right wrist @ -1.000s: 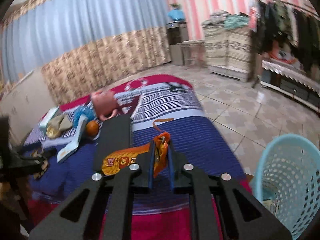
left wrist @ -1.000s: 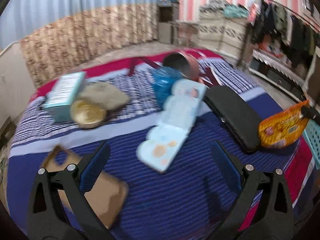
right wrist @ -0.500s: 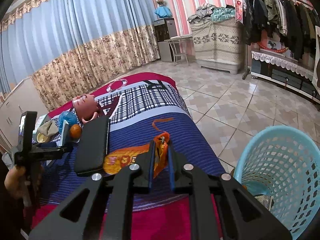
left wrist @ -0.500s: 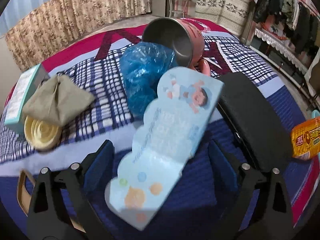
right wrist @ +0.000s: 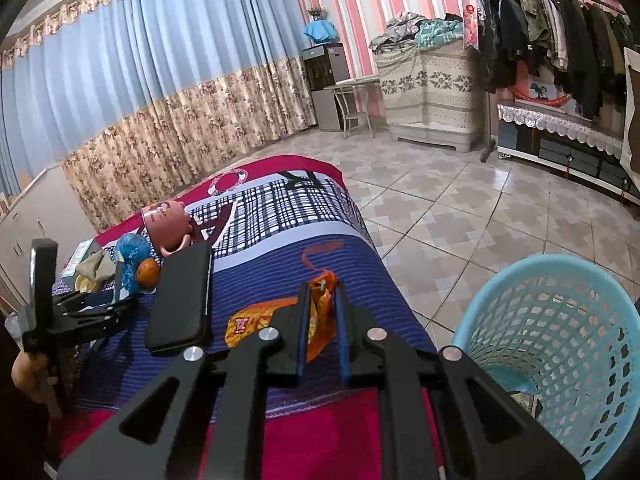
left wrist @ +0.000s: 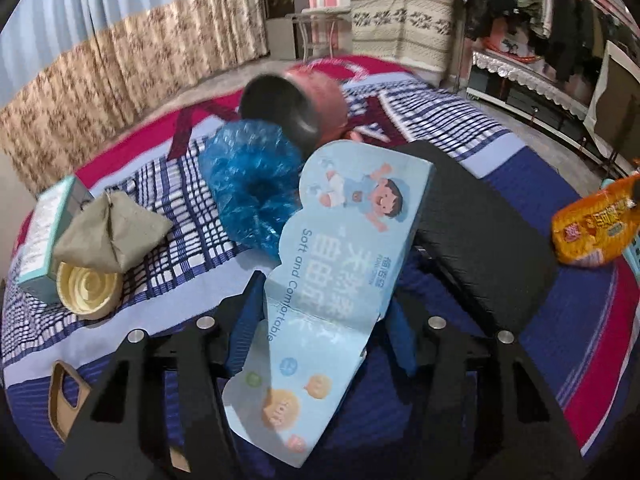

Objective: Collect trash
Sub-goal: 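Carry the paper card and snack bag in both tools over the blue basket, then open the left tool dropping the paper card into the basket, then open the right tool dropping the orange snack bag into the basket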

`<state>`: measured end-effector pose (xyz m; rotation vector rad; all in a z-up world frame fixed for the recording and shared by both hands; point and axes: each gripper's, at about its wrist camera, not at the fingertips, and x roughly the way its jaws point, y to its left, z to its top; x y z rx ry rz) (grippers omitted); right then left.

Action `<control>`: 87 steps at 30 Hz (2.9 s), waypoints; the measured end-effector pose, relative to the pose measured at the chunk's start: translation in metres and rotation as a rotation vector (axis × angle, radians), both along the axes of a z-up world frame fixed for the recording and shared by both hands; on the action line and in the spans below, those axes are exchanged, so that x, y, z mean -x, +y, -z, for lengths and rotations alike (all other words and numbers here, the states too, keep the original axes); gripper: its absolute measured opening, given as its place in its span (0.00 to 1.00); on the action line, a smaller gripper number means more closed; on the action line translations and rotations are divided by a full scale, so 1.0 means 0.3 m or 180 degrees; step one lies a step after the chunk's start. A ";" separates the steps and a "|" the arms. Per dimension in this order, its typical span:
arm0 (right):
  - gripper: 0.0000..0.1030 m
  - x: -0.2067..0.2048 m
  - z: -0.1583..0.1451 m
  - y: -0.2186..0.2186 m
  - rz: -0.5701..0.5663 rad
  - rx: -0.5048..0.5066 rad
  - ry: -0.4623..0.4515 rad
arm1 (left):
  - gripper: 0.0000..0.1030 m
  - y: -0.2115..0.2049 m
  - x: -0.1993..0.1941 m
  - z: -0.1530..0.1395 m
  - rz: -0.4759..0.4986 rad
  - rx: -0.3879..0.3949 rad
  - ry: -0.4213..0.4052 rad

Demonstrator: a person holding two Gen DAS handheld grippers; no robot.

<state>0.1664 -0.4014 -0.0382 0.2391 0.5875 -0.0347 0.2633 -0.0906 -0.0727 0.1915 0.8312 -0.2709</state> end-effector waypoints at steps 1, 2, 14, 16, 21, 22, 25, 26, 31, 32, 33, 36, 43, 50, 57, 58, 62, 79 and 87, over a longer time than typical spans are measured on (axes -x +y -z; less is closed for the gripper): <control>0.12 0.003 -0.002 -0.006 0.0002 -0.0003 -0.0010 | 0.54 -0.004 0.019 -0.017 -0.0008 0.0021 -0.0040; 0.12 0.005 -0.003 -0.009 0.0005 -0.0001 -0.0017 | 0.54 -0.003 0.029 -0.028 -0.0014 0.0049 -0.0057; 0.12 0.144 -0.100 -0.158 0.0471 0.0150 -0.0309 | 0.54 -0.306 0.148 -0.290 0.0387 0.0379 -0.0522; 0.12 0.188 -0.125 -0.200 0.0607 0.0235 -0.0369 | 0.54 -0.390 0.161 -0.307 0.0503 0.0376 -0.0543; 0.12 0.286 -0.149 -0.333 0.1044 0.0361 -0.0401 | 0.54 -0.589 0.225 -0.361 0.0848 0.0470 -0.0663; 0.12 0.298 -0.143 -0.359 0.1122 0.0373 -0.0375 | 0.54 -0.632 0.238 -0.367 0.0921 0.0475 -0.0676; 0.12 0.325 -0.111 -0.435 0.1291 0.0316 -0.0286 | 0.54 -0.747 0.267 -0.370 0.1077 0.0503 -0.0670; 0.12 0.333 -0.098 -0.459 0.1356 0.0323 -0.0242 | 0.54 -0.772 0.272 -0.370 0.1111 0.0510 -0.0669; 0.12 0.369 -0.067 -0.539 0.1503 0.0246 -0.0204 | 0.54 -0.910 0.283 -0.354 0.1274 0.0565 -0.0561; 0.12 0.372 -0.064 -0.549 0.1520 0.0241 -0.0197 | 0.54 -0.923 0.280 -0.348 0.1295 0.0577 -0.0539; 0.12 0.376 -0.063 -0.556 0.1527 0.0233 -0.0193 | 0.54 -0.945 0.275 -0.342 0.1320 0.0585 -0.0519; 0.12 0.381 -0.048 -0.575 0.1568 0.0253 -0.0142 | 0.54 -1.015 0.288 -0.311 0.1378 0.0585 -0.0496; 0.12 0.398 -0.014 -0.608 0.1684 0.0174 -0.0049 | 0.54 -1.126 0.325 -0.159 0.1496 0.0508 -0.0293; 0.12 0.424 0.014 -0.632 0.1834 0.0084 0.0009 | 0.54 -1.205 0.311 -0.085 0.1482 0.0516 -0.0218; 0.12 0.450 0.026 -0.659 0.1944 -0.0026 -0.0008 | 0.54 -1.269 0.340 -0.063 0.1618 0.0518 -0.0180; 0.12 0.450 0.024 -0.659 0.1942 -0.0026 -0.0013 | 0.57 -1.272 0.344 -0.063 0.1643 0.0505 -0.0179; 0.12 0.441 0.023 -0.646 0.1895 0.0007 -0.0005 | 0.87 -1.251 0.349 -0.083 0.1577 0.0516 -0.0274; 0.12 0.383 0.012 -0.586 0.1778 0.0191 0.0050 | 0.94 -0.947 0.217 -0.179 0.0867 0.0377 -0.0681; 0.56 0.323 0.022 -0.523 0.1701 0.0383 0.0082 | 0.94 -0.908 0.193 -0.191 0.0834 0.0426 -0.0659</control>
